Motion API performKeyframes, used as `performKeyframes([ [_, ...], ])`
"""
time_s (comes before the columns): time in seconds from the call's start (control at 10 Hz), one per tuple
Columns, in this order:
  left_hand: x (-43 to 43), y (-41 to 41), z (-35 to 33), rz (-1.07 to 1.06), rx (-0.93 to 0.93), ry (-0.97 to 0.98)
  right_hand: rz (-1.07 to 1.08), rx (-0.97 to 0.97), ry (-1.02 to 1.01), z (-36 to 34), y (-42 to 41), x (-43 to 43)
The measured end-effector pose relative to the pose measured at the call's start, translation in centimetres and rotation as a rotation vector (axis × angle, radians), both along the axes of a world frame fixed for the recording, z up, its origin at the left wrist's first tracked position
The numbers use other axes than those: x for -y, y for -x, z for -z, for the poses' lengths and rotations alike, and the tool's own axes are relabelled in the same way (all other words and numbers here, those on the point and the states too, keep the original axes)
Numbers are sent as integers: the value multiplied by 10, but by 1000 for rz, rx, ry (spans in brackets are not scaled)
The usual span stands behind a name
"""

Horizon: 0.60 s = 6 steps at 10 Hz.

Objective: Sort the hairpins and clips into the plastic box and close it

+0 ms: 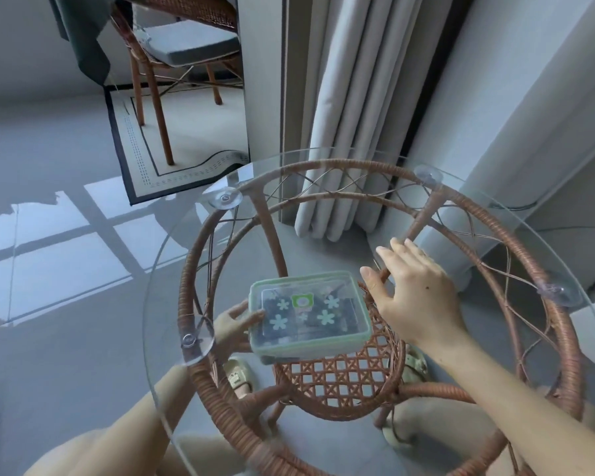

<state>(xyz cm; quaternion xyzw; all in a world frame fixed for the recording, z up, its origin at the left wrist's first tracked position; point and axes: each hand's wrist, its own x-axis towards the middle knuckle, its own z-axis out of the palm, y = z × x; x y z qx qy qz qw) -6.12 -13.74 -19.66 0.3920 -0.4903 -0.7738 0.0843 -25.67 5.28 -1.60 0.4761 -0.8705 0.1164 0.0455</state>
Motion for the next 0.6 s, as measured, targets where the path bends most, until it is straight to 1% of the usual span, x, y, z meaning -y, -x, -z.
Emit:
performKeyframes([
  [0.1, -17, 26, 0, 95, 6, 72, 2, -7, -7, 2, 1, 0],
  [0.3, -38, 65, 22, 187, 13, 79, -1, -4, 1, 3, 2, 1],
  [0.4, -50, 80, 30, 159, 91, 133, 1, -10, 6, 4, 3, 1],
  [0.5, -55, 89, 37, 92, 221, 183, 4, -25, 27, 7, 4, 0],
  [0.6, -43, 86, 29, 87, 270, 335, 10, -22, 26, 7, 5, 1],
])
